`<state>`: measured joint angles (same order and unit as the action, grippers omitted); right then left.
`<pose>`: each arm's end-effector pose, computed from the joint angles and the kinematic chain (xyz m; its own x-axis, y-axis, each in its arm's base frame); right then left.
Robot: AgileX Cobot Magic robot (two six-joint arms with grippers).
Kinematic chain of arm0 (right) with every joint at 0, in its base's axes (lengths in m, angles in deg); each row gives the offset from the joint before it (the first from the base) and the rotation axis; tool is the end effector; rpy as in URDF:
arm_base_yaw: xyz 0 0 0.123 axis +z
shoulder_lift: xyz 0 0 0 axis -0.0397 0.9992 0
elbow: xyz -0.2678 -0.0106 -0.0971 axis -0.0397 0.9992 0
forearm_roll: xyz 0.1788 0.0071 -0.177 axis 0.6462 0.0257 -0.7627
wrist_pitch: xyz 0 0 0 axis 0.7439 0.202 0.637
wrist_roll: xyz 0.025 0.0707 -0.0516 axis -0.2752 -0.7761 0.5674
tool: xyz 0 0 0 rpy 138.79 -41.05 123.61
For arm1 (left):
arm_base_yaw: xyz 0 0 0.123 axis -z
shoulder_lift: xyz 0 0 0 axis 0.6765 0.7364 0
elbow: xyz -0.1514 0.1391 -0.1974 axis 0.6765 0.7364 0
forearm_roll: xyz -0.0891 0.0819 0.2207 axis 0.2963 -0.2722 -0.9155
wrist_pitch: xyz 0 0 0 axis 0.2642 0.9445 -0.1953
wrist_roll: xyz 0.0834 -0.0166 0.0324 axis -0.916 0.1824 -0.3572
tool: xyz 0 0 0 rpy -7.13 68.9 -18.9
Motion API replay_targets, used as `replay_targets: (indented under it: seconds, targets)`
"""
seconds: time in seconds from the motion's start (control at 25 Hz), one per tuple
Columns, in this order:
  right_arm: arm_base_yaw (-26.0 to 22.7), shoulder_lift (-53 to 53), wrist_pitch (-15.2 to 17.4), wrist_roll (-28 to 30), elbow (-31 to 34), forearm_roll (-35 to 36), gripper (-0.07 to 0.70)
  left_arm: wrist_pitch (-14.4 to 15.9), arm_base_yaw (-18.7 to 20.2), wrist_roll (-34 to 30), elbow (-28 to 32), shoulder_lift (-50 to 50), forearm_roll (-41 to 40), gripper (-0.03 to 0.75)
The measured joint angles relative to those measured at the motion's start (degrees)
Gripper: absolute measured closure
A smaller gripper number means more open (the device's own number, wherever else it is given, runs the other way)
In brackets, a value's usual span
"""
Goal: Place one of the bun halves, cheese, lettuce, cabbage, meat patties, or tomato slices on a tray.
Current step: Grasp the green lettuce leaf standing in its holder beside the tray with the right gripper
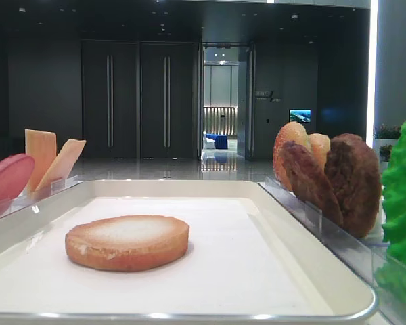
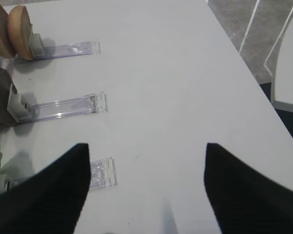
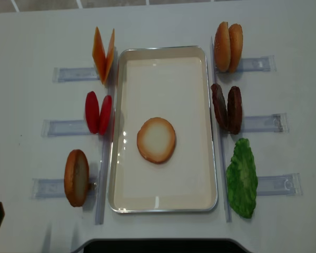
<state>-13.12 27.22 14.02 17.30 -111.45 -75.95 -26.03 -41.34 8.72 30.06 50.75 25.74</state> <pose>-0.0090 0.0078 0.2735 -0.5005 0.0609 -0.8636 0.1152 0.9933 0.0032 -0.0062 0.0049 0.2656 -0.5106 0.0471 -0.8585 -0.0043 0.9983 0.0574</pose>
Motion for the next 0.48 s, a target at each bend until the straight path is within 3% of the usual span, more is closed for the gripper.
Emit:
replay_targets:
  seconds: [0.48]
  targets:
    - [0.0,0.0,0.0,0.0,0.0,0.0,0.16,0.0,0.0,0.0,0.0,0.0,0.0,0.181]
